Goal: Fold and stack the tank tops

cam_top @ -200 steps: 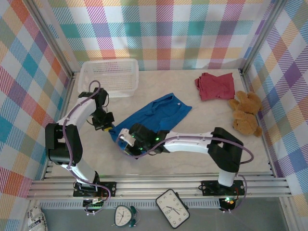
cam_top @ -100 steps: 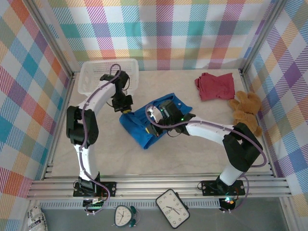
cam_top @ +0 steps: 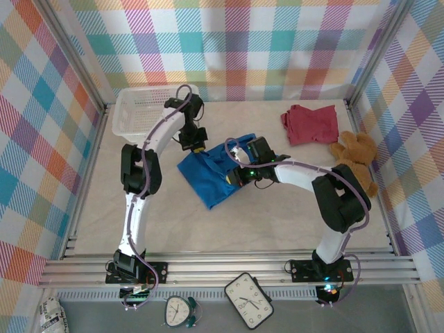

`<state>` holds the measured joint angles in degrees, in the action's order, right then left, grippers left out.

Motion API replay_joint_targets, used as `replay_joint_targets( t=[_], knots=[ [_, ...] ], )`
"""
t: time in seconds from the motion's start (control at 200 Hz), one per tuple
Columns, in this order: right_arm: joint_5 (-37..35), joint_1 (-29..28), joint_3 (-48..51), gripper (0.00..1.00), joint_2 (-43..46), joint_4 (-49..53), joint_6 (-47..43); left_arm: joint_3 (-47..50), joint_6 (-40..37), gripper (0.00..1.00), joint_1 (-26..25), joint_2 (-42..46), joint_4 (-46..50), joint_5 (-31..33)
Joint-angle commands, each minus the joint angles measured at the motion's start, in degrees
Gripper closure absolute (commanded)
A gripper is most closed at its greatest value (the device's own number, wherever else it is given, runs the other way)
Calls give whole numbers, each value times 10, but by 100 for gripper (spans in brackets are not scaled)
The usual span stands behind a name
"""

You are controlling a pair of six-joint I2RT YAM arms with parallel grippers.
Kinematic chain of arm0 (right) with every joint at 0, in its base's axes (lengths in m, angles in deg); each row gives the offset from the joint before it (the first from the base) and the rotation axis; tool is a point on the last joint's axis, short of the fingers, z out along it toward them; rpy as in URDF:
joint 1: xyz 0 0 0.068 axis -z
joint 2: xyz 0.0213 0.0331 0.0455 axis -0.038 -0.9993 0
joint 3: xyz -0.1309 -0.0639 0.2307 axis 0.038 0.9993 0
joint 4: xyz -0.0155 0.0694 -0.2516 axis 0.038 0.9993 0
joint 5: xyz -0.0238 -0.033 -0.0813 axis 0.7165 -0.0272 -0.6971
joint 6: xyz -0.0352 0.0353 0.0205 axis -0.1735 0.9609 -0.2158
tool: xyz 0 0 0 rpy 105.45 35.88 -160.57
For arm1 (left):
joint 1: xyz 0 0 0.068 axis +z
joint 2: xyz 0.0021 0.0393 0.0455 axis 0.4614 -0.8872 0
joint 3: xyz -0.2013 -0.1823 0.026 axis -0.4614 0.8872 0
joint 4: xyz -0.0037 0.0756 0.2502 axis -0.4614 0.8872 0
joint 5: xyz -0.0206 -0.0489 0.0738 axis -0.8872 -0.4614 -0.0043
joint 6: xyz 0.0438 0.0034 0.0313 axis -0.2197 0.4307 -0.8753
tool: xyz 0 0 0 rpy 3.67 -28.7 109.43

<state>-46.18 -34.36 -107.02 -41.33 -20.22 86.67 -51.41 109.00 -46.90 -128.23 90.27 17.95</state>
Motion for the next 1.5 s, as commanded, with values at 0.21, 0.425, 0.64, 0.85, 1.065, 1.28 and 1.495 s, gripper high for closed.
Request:
replay_joint_targets(
  t=[0.21, 0.425, 0.64, 0.85, 1.065, 1.28, 1.495],
  knots=[
    [4, 35, -26, 87, -55, 3, 0, -104, 11, 79, -4, -61, 23, -4],
    [-37, 51, -17, 78, -49, -9, 16, -113, 25, 65, -3, -42, -3, -8],
    [-118, 62, 14, 63, -11, -26, 24, -88, -2, 62, -4, 2, 29, 24],
    [-157, 58, 60, 48, 86, -47, -27, 72, -20, 50, -3, 121, -1, 75],
    [-149, -17, 103, 40, 153, -64, -94, 258, -8, 48, 12, 193, -74, 71],
    [-152, -127, 115, 35, 119, -109, -138, 343, 5, 49, 35, 194, -145, 53],
    [-195, -188, 69, 33, 53, -95, -179, 378, 4, 51, 52, 171, -189, 48]
  ],
)
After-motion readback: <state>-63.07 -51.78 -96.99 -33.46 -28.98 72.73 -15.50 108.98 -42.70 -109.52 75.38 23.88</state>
